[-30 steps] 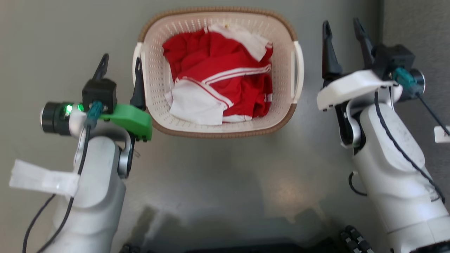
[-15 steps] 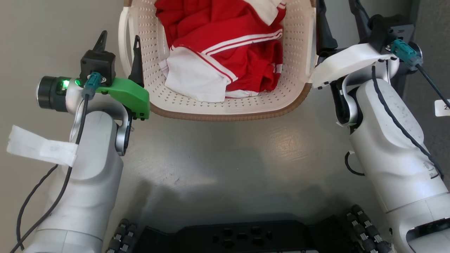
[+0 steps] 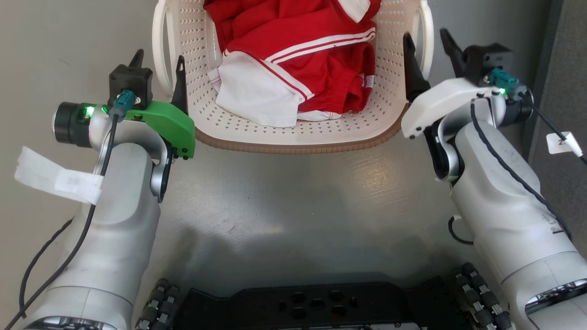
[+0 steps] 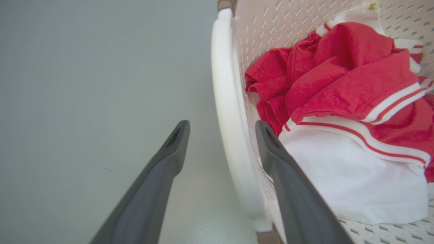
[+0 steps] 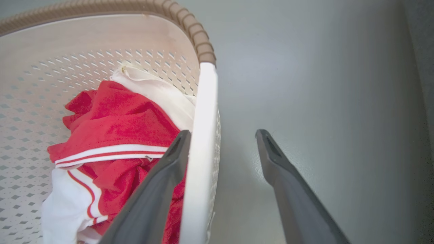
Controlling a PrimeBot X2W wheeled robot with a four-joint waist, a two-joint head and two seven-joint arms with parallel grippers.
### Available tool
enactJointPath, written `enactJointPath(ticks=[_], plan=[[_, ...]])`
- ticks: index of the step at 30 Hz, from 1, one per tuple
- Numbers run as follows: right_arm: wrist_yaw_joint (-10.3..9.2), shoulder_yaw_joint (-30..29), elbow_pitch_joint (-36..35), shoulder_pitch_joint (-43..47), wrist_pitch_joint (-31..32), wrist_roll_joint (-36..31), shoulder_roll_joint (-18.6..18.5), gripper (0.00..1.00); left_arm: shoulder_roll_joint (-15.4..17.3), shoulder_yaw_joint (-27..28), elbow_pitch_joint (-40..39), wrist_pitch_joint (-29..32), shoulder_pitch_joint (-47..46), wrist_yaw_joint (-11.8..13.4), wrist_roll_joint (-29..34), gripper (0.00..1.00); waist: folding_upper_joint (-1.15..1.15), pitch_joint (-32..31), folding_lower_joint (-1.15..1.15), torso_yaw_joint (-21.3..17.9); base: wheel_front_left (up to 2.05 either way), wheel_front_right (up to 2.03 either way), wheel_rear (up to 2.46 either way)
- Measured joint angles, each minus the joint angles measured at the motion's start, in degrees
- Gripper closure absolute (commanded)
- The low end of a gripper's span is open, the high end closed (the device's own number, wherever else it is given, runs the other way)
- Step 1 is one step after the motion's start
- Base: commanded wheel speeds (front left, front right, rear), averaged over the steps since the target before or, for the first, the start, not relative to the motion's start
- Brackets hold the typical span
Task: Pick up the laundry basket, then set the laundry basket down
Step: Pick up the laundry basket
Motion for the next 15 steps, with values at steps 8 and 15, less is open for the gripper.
enactJointPath(ticks=[8,15], plan=[[-0.48,2.42,5.66,-1.85,0.08,3.07,-0.02,0.0,-0.03,-1.52,4.52,-0.01,-1.9,-1.01,-1.59,0.0,0.0,0.43,0.0,0.19,0.0,0.0,0.0],[-0.51,4.1,8.1,-4.78,1.02,5.25,-0.05,0.0,-0.19,-2.71,7.68,0.09,-3.91,-1.54,-3.37,0.0,0.0,0.71,0.0,0.29,0.0,0.0,0.0]])
